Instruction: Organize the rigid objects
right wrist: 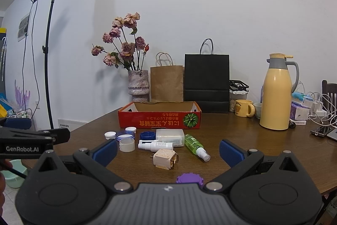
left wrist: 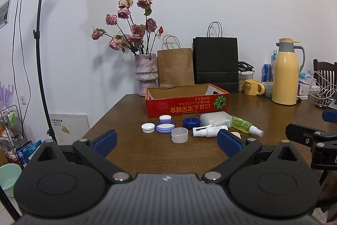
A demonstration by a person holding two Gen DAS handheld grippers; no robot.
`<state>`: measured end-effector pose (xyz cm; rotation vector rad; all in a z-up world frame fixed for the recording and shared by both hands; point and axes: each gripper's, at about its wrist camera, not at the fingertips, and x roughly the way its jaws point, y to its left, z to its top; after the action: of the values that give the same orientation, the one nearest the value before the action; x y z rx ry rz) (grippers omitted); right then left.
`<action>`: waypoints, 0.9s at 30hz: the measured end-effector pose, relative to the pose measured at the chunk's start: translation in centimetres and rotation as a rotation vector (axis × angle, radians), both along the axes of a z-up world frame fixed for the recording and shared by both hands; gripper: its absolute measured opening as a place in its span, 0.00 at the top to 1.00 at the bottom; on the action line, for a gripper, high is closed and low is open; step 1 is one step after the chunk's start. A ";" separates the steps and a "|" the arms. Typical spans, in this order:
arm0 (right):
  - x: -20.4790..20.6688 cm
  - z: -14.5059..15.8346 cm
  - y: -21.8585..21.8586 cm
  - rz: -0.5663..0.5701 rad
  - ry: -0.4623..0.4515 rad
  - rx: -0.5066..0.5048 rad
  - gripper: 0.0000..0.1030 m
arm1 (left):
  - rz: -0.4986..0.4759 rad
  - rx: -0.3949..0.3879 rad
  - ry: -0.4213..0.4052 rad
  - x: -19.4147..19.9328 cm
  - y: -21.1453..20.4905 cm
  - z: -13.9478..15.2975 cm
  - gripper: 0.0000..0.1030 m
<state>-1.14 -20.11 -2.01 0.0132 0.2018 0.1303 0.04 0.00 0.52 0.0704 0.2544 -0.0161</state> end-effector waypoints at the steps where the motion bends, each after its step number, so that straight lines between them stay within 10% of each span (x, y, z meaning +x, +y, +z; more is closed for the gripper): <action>1: 0.0 0.0 0.0 0.000 0.000 0.000 0.00 | 0.000 0.000 0.000 0.0 0.0 0.0 0.00; 27: -0.1 0.0 0.3 0.003 0.004 -0.003 0.00 | 0.000 -0.001 -0.003 0.0 0.0 0.0 0.00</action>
<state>-1.22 -19.83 -2.05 0.0105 0.2057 0.1327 0.04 -0.02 0.50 0.0691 0.2519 -0.0167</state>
